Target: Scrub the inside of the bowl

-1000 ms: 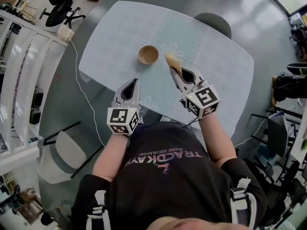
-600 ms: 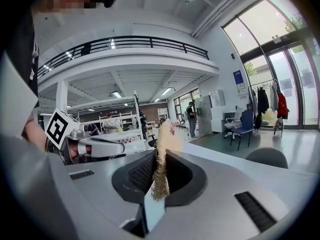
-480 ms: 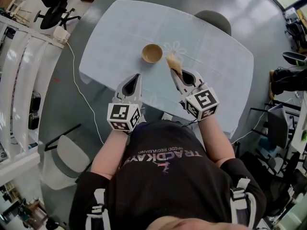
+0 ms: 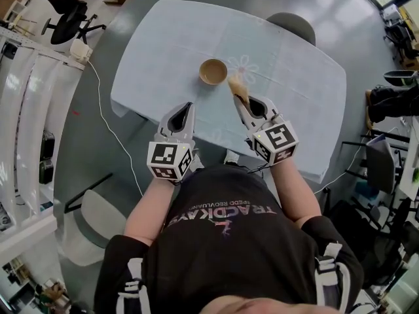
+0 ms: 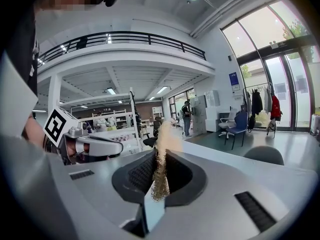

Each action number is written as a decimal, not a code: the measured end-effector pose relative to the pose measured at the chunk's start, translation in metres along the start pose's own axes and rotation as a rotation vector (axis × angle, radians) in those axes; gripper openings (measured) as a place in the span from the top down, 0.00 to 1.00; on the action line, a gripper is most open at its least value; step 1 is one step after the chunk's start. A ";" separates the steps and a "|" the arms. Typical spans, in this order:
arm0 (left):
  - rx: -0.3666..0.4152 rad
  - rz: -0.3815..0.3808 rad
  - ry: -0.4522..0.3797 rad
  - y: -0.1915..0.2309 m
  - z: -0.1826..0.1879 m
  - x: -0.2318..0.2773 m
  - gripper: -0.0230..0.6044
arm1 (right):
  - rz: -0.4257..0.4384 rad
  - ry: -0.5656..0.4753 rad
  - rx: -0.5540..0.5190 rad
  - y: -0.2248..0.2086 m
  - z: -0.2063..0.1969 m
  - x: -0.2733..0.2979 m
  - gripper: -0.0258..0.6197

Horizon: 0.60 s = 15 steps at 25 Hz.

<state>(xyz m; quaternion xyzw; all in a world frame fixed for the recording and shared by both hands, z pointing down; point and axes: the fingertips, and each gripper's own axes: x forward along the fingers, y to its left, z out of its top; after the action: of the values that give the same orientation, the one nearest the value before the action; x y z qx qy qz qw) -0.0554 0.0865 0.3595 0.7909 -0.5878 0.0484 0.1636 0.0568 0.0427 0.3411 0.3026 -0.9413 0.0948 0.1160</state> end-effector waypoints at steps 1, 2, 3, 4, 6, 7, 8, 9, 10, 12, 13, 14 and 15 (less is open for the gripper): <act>-0.001 -0.005 0.001 0.001 0.000 -0.001 0.94 | -0.003 0.002 0.000 0.002 -0.001 0.001 0.91; -0.001 -0.010 0.002 0.001 -0.001 -0.001 0.94 | -0.006 0.004 0.000 0.003 -0.001 0.001 0.91; -0.001 -0.014 0.002 0.001 -0.001 -0.001 0.94 | -0.009 0.006 0.002 0.004 -0.002 0.000 0.91; -0.001 -0.018 0.002 0.001 -0.002 -0.001 0.94 | -0.011 0.008 0.003 0.004 -0.004 0.000 0.91; 0.001 -0.024 0.000 0.000 -0.002 0.001 0.94 | -0.013 0.012 0.003 0.005 -0.006 -0.001 0.91; 0.000 -0.026 -0.001 0.000 -0.001 0.002 0.94 | -0.013 0.014 0.002 0.005 -0.007 -0.001 0.91; -0.002 -0.028 -0.001 0.000 -0.001 0.002 0.94 | -0.014 0.016 0.002 0.006 -0.007 0.000 0.91; -0.005 -0.030 -0.001 0.001 -0.001 0.002 0.94 | -0.014 0.017 0.003 0.007 -0.007 0.001 0.91; -0.006 -0.033 0.001 0.002 -0.001 0.002 0.94 | -0.015 0.018 0.004 0.008 -0.006 0.002 0.91; -0.003 -0.038 0.004 0.003 -0.001 0.002 0.94 | -0.016 0.016 0.006 0.010 -0.005 0.003 0.91; -0.001 -0.040 0.005 0.003 -0.001 0.001 0.94 | -0.017 0.016 0.007 0.011 -0.005 0.003 0.91; -0.002 -0.040 0.006 0.003 -0.002 0.001 0.94 | -0.017 0.015 0.008 0.011 -0.006 0.003 0.91; -0.003 -0.040 0.007 0.003 -0.002 0.001 0.94 | -0.018 0.014 0.009 0.010 -0.006 0.003 0.91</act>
<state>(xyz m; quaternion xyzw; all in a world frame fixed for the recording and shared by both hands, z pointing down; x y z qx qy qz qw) -0.0576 0.0854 0.3627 0.8020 -0.5714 0.0472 0.1676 0.0496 0.0512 0.3466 0.3109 -0.9372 0.1001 0.1220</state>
